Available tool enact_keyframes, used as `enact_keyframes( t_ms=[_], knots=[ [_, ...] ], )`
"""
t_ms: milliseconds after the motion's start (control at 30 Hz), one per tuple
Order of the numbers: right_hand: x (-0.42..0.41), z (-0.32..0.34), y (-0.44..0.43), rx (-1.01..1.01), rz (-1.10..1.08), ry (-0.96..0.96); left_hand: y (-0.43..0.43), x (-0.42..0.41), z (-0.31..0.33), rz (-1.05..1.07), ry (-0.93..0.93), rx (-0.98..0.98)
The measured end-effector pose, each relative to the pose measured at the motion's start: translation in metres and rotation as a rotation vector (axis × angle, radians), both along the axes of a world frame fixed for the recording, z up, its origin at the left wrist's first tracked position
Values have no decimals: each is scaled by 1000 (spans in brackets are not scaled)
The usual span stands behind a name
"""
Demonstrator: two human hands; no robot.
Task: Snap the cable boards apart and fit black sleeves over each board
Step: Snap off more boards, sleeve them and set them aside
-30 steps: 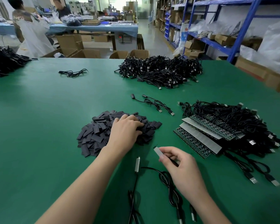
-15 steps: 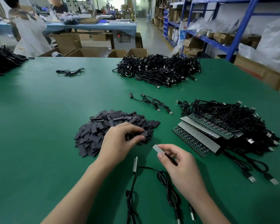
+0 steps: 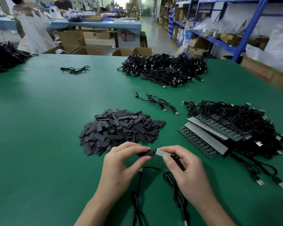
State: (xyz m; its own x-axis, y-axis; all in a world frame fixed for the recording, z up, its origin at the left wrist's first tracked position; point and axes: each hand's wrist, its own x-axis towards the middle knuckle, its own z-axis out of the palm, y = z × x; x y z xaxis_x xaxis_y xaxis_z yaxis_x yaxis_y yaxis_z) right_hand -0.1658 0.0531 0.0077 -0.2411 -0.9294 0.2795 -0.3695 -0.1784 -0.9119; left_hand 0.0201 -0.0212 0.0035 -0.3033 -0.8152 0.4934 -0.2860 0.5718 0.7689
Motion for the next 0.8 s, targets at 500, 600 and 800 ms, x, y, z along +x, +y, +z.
enact_keyframes(
  t_ms=[500, 600, 800],
  knots=[
    [0, -1, -1, -14, 5, 203, -8, 4, -6, -2, -110, -117],
    [1, -2, -2, -11, 8, 275, -7, 3, -5, -10, -195, -217],
    [-2, -7, -1, 37, 10, 207, -8, 4, -5, -44, -257, -269]
  ],
)
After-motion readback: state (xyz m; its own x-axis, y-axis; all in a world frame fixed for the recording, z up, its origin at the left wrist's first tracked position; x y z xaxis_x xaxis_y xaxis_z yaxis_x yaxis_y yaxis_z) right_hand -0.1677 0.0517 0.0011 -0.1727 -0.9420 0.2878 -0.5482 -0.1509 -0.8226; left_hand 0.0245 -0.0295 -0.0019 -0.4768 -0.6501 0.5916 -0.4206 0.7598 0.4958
